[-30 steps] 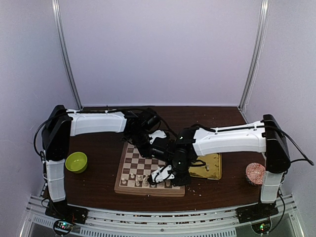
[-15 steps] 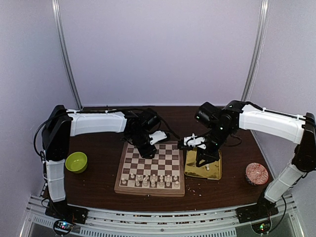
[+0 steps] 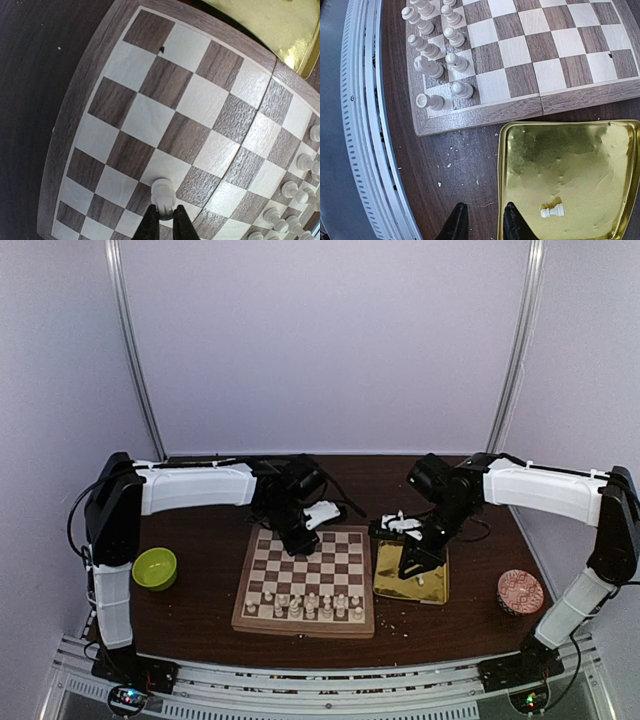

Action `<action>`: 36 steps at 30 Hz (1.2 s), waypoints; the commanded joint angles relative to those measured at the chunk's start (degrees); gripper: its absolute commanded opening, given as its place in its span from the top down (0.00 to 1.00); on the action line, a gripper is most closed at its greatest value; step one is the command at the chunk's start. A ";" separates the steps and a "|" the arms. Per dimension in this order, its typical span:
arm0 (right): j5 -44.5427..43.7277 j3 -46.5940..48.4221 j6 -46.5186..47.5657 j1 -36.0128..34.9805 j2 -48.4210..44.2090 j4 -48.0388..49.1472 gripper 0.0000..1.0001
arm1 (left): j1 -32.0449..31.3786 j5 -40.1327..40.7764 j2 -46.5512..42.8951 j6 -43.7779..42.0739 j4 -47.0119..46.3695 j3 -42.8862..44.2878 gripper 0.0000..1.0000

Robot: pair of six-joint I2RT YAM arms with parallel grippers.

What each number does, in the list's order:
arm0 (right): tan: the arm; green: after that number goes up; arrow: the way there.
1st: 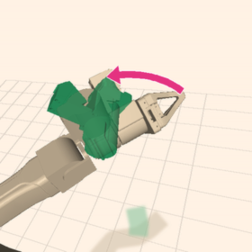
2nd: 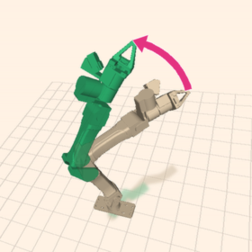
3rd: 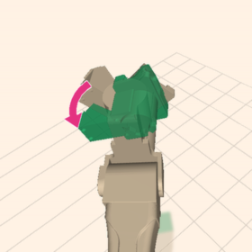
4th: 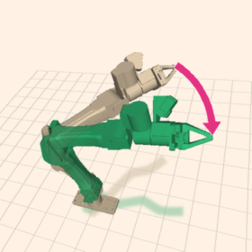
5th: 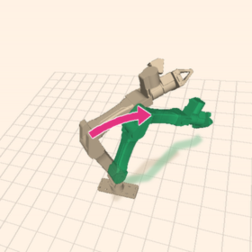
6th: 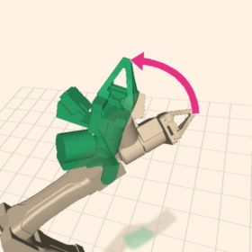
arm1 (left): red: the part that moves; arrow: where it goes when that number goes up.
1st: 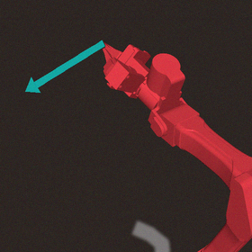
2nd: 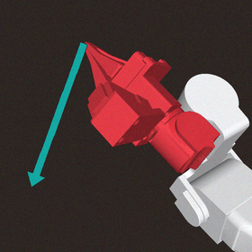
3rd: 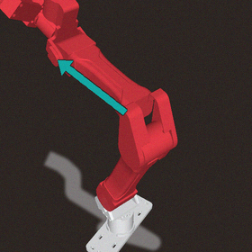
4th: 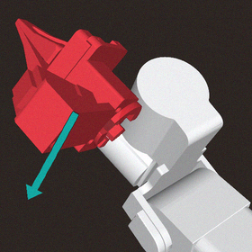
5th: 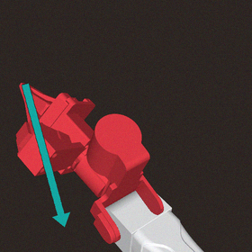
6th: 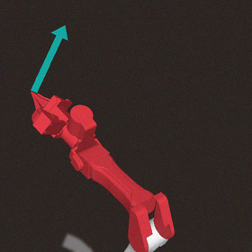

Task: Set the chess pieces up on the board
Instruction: Pick up the knight from the chessboard.

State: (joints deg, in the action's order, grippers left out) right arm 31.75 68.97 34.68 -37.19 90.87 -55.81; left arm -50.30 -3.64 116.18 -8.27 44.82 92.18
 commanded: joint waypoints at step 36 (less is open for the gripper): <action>3.42 5.64 -7.01 7.37 -4.03 7.64 0.76 | -2.46 -5.51 -39.63 4.85 -13.34 -32.26 0.99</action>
State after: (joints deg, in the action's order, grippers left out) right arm 35.16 77.78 29.02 -30.39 84.62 -50.87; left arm -51.18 -5.67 81.65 -4.32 40.03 68.20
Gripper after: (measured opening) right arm 0.241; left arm 0.067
